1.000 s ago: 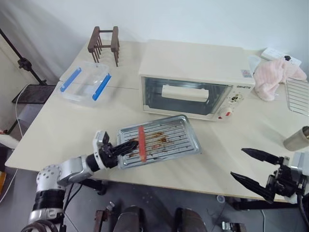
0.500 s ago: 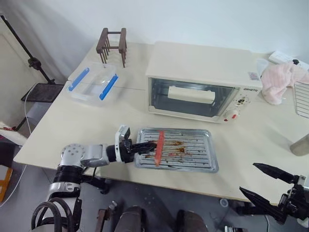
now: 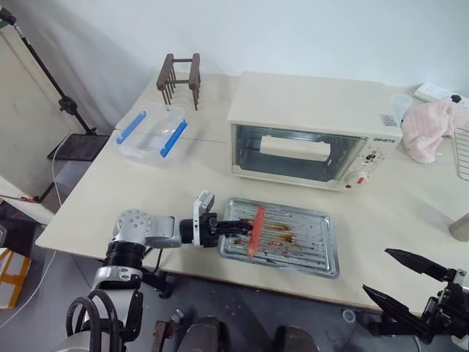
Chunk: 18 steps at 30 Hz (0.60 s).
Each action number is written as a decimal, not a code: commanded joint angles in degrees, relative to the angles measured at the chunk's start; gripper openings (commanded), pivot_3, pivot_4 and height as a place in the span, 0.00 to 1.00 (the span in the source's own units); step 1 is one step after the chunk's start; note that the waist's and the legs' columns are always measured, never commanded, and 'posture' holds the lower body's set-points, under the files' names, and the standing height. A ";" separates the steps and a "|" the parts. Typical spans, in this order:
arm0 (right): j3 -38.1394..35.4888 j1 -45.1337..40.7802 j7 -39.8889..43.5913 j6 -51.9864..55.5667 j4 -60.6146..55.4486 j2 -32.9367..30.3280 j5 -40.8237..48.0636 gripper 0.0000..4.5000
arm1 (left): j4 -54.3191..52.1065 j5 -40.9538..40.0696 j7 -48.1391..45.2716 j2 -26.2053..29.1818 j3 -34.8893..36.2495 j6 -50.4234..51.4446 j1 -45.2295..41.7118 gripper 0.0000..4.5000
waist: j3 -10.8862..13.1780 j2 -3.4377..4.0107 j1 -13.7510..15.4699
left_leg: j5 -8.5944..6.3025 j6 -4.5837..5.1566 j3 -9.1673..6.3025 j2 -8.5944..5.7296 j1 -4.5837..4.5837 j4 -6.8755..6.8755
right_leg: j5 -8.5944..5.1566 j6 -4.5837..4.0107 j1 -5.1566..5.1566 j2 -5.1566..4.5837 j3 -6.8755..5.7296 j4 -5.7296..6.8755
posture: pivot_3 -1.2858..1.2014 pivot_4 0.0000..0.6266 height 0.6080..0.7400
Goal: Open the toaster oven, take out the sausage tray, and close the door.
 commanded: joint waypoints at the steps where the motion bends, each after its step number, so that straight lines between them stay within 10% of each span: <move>1: -1.55 -0.23 -0.73 -0.40 -1.99 -0.67 1.14 1.00 | 1.62 7.34 0.31 -1.80 -1.83 -1.54 1.99 0.00 | -0.01 0.01 0.10 | 0.00 0.00 0.00 -0.02 0.00 -0.02 | 0.00 0.01 0.00 -0.03 0.00 -0.02 | 0.52 0.24 1.00; 7: -1.42 -0.61 -1.25 -0.16 -2.35 -1.03 1.30 1.00 | -2.23 11.09 -0.77 -2.37 -1.13 -2.70 3.05 0.13 | -0.02 0.01 0.10 | 0.01 0.00 0.02 -0.17 0.05 -0.15 | 0.06 0.11 0.03 -0.22 0.00 -0.07 | 0.52 0.24 1.00; 18: -0.03 -2.85 -1.53 -0.07 -1.05 -2.17 0.65 1.00 | -12.79 13.72 -4.59 0.58 1.92 -2.36 6.25 0.84 | 0.17 -0.30 -1.16 | 0.15 -0.11 0.10 -0.19 0.03 -0.61 | 0.11 0.24 -0.16 -0.19 -0.14 -0.24 | 0.52 0.24 1.00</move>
